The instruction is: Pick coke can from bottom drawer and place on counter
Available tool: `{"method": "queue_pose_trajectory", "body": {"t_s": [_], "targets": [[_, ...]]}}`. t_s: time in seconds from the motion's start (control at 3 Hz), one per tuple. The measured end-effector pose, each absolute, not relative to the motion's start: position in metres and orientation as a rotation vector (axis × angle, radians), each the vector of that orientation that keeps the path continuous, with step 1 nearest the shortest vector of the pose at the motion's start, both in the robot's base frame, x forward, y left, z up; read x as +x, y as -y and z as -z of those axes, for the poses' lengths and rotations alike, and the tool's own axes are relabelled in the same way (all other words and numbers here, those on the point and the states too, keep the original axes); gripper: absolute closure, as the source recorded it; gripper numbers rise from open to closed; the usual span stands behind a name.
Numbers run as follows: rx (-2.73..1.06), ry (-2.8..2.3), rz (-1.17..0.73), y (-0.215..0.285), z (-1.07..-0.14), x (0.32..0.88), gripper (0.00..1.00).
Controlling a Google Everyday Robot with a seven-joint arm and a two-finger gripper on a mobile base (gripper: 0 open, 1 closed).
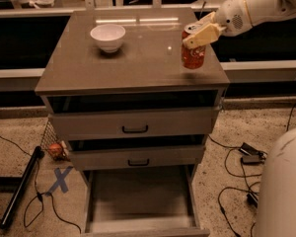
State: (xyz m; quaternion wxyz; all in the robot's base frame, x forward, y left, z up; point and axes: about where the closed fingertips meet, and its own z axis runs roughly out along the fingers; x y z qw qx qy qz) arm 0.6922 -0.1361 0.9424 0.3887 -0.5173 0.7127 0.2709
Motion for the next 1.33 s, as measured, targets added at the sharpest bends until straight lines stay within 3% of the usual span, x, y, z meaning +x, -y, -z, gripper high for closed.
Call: {"method": "queue_pose_trajectory", "body": {"t_s": [0.33, 1.33], "targets": [[-1.253, -1.834, -0.680, 0.142, -0.933, 0.704, 0.87], [-1.115, -1.825, -0.704, 0.144, -0.905, 0.725, 0.17]]}}
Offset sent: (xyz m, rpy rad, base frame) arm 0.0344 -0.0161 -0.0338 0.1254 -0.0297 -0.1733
